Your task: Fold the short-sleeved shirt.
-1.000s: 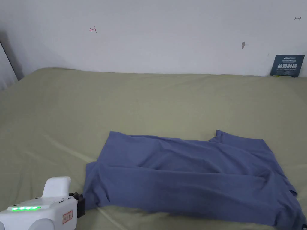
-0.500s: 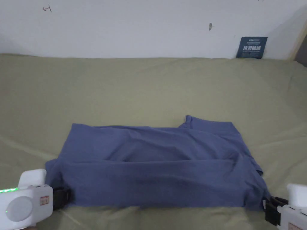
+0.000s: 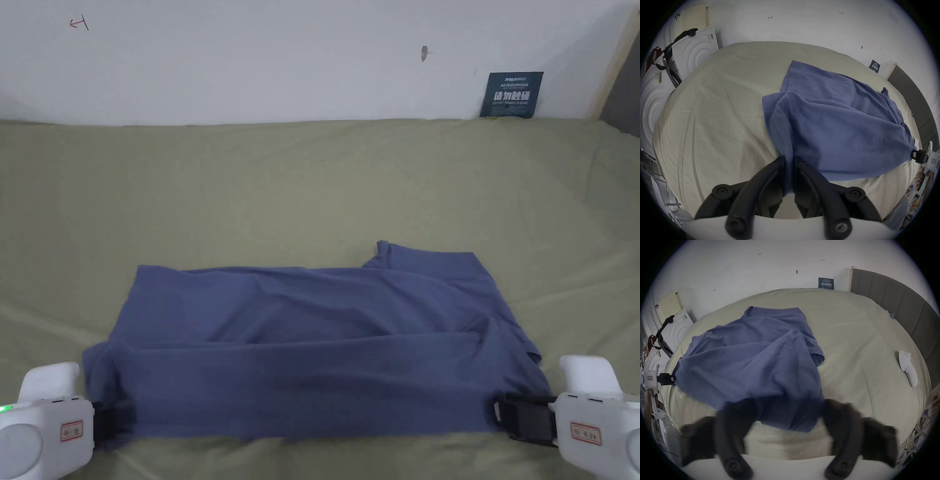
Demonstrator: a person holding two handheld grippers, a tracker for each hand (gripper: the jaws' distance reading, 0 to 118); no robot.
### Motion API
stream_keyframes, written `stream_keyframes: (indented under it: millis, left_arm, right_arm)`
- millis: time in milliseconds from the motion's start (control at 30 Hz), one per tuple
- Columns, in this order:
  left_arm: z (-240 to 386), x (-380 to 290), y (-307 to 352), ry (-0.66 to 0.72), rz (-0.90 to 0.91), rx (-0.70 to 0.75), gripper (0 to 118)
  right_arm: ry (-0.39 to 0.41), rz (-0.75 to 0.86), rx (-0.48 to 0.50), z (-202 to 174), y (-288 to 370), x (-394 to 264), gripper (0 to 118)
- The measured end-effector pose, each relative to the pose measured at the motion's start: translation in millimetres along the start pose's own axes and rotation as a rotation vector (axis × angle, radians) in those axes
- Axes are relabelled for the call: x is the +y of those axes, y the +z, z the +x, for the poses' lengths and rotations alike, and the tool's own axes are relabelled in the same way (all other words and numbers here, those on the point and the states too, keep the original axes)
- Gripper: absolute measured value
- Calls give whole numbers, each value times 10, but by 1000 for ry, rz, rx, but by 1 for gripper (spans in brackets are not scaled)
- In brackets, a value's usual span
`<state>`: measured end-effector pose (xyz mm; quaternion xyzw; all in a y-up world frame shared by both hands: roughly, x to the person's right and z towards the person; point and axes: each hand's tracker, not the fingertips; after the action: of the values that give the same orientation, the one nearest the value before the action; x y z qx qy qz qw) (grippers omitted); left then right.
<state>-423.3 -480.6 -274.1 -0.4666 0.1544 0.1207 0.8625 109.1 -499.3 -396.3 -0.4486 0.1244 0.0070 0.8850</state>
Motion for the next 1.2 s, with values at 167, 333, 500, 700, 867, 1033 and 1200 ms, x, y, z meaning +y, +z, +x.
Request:
stream_keyframes:
  millis: [167, 333, 500, 700, 867, 1033, 1200]
  left_arm:
    - [-12, 14, 49, -14, -3, -6, 11]
    - [-93, 55, 139, -22, 3, -8, 6]
    - [-148, -14, 349, -19, 18, -32, 5]
    - [-233, -355, 691, -22, 19, -46, 5]
    - [-354, -762, 943, -23, 3, -40, 5]
    - [-469, -1048, 1104, 2, -14, -50, 5]
    - [-502, -1104, 1076, 15, -24, -57, 5]
  right_arm:
    - [24, -1, 26, 34, 12, 8, 9]
    - [22, 25, 12, 33, 202, 12, 9]
    - [24, 42, -3, 35, 460, -48, 9]
    - [24, 39, 12, 90, 825, -357, 9]
    - [15, 18, 28, 111, 1087, -759, 9]
    - [3, 0, 34, 134, 1220, -1022, 9]
    - [-8, -5, 33, 120, 1186, -1059, 9]
